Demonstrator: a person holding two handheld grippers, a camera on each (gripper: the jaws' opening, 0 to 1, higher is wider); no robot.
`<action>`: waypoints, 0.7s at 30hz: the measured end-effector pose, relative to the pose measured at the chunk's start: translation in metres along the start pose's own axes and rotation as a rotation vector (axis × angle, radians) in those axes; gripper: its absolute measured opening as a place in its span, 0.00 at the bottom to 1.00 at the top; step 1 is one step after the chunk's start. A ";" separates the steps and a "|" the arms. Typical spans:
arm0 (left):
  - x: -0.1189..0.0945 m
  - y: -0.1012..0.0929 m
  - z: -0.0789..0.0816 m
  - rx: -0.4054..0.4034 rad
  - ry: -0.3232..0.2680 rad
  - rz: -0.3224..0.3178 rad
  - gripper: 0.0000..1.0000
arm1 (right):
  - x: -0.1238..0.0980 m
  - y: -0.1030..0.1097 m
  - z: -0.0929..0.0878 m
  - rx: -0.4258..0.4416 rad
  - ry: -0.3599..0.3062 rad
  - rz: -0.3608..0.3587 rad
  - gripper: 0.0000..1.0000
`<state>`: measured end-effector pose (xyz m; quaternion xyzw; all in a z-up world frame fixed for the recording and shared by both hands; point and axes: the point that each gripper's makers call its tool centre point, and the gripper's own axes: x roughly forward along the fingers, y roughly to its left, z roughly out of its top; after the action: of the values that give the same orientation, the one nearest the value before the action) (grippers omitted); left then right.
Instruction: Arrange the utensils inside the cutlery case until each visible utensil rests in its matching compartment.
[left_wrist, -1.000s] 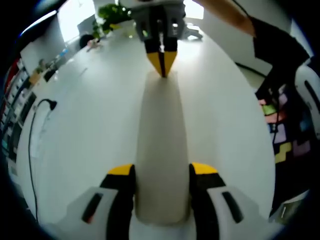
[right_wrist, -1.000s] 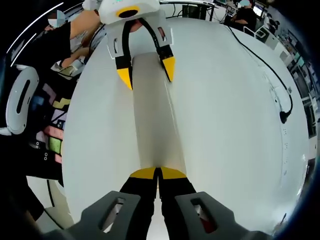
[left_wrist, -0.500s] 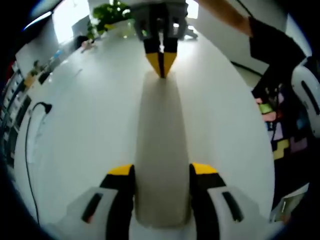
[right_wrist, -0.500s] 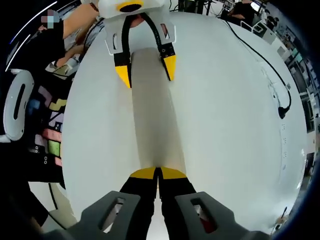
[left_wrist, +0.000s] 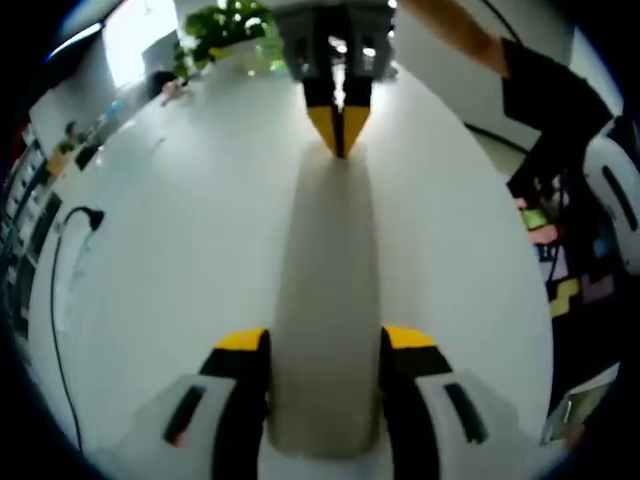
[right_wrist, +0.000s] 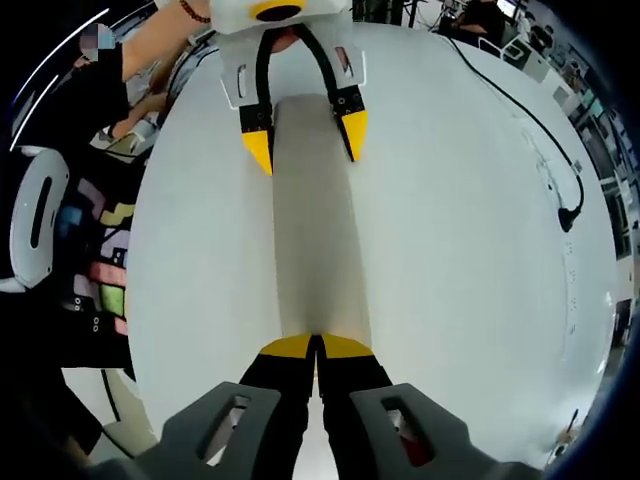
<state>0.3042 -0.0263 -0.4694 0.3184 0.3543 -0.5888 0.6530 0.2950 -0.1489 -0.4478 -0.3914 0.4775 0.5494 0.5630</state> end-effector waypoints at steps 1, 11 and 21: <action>0.000 0.000 0.000 0.000 -0.001 0.000 0.46 | 0.000 0.000 0.000 0.001 0.000 0.000 0.00; -0.001 -0.001 -0.001 -0.007 -0.007 0.005 0.46 | -0.006 0.005 -0.002 -0.010 -0.075 0.013 0.07; 0.000 -0.001 0.000 0.015 -0.006 0.002 0.46 | -0.027 0.000 -0.016 -0.014 -0.269 -0.096 0.26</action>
<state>0.3031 -0.0266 -0.4690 0.3220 0.3477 -0.5917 0.6521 0.2948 -0.1706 -0.4253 -0.3405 0.3747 0.5726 0.6448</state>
